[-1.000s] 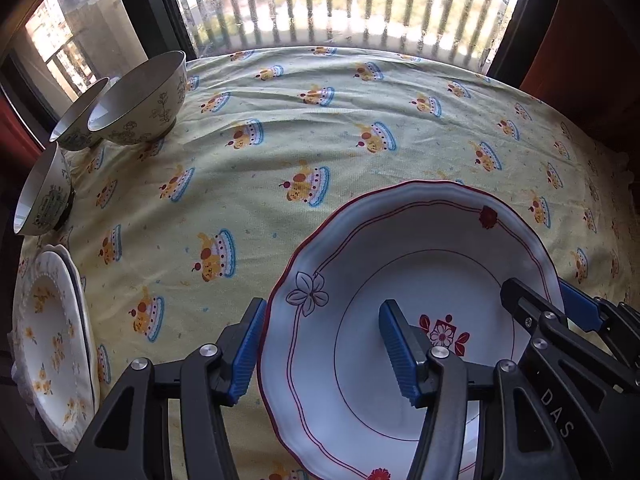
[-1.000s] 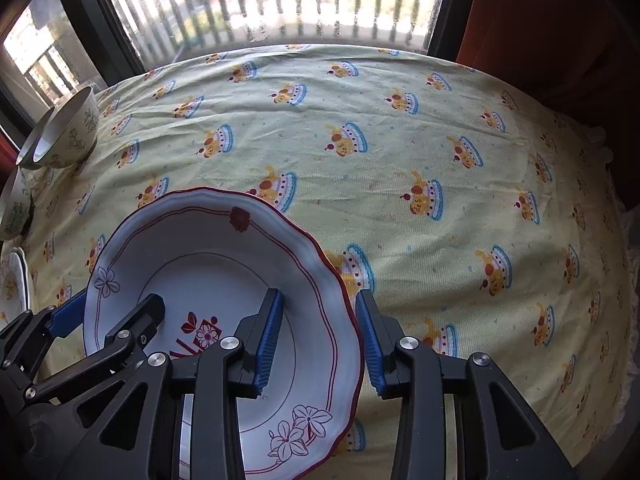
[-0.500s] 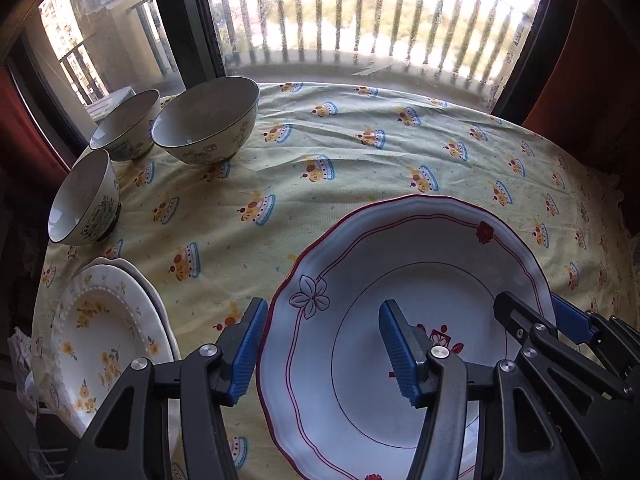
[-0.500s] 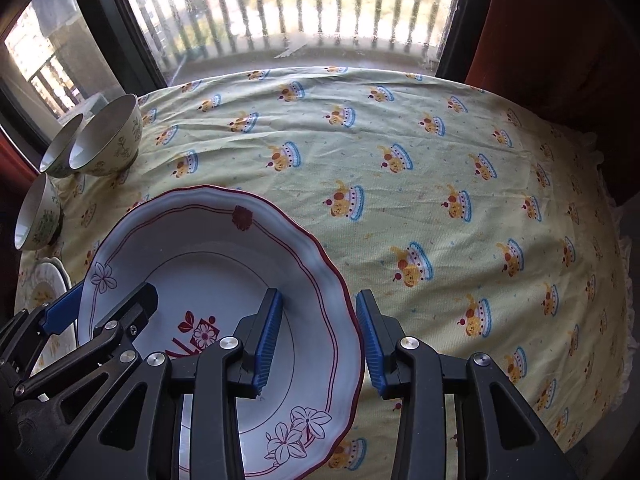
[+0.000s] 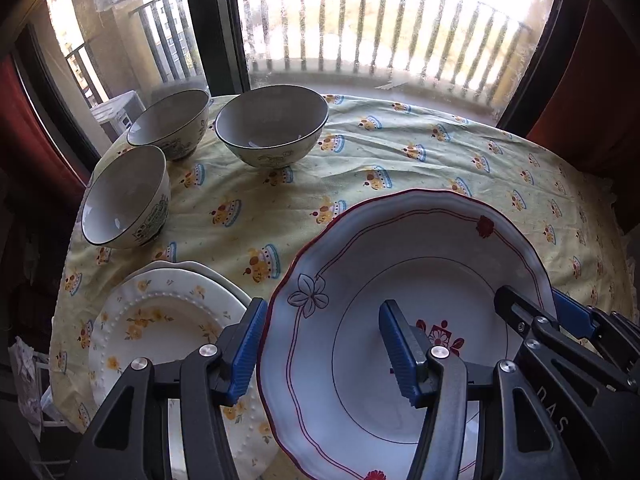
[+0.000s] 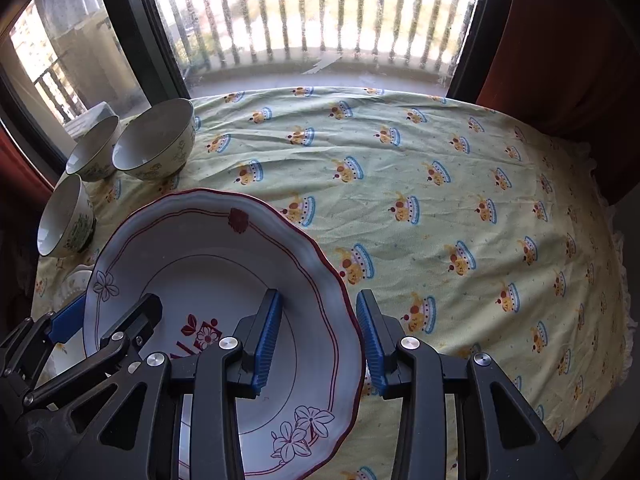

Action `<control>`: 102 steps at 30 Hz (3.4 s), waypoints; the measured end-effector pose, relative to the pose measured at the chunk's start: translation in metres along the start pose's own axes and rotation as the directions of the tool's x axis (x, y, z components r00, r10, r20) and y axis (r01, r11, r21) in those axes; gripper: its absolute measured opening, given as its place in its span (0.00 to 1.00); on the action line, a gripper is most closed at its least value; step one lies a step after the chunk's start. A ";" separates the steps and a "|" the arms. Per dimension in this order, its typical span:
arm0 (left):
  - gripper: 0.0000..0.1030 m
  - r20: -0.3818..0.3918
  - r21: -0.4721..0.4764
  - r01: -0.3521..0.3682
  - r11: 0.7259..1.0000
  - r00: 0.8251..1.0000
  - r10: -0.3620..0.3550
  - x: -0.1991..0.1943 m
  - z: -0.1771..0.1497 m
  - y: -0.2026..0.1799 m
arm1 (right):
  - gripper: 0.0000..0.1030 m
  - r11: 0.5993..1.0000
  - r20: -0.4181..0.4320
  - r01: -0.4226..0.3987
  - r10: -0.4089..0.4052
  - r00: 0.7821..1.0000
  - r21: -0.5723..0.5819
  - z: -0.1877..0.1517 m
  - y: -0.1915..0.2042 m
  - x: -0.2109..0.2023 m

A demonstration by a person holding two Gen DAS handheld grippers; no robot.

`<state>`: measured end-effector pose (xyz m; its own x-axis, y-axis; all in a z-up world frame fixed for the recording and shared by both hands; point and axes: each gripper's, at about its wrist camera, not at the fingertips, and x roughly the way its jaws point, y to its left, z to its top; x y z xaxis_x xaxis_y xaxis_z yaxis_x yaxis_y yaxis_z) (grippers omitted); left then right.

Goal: Organize plates and bowls
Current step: 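Carry the red-trimmed plate over the plate stack and lower it on top, then open both grippers and withdraw from the plate stack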

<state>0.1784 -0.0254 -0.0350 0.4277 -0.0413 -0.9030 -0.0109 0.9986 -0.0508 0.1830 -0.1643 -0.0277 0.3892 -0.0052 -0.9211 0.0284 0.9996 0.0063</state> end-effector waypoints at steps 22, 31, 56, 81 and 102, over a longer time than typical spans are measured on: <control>0.57 -0.045 -0.057 -0.015 0.998 0.999 0.013 0.002 -0.035 0.121 | 0.41 0.999 -0.051 -0.016 0.014 0.999 -0.039 -0.042 0.125 0.004; 0.57 -0.098 -0.065 -0.049 0.997 0.994 0.042 0.015 -0.049 0.152 | 0.41 0.996 -0.096 -0.037 0.029 0.995 -0.078 -0.052 0.164 0.018; 0.56 -0.074 0.033 -0.096 0.995 0.992 0.098 0.028 -0.053 0.158 | 0.42 0.996 -0.135 -0.037 0.026 0.990 -0.076 -0.059 0.185 0.046; 0.74 -0.058 0.039 -0.105 0.994 0.993 0.107 0.032 -0.052 0.161 | 0.20 0.996 -0.090 -0.069 0.064 0.994 -0.051 -0.057 0.185 0.032; 0.85 -0.091 -0.112 -0.162 0.980 0.984 0.153 0.006 -0.042 0.156 | 0.60 0.966 -0.095 -0.213 0.201 0.975 -0.145 -0.034 0.173 0.013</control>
<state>0.1407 0.1284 -0.0660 0.3372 0.1089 -0.9351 -0.1809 0.9823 0.0491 0.1616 0.0097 -0.0522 0.2974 0.1984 -0.9339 -0.1890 0.9711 0.1461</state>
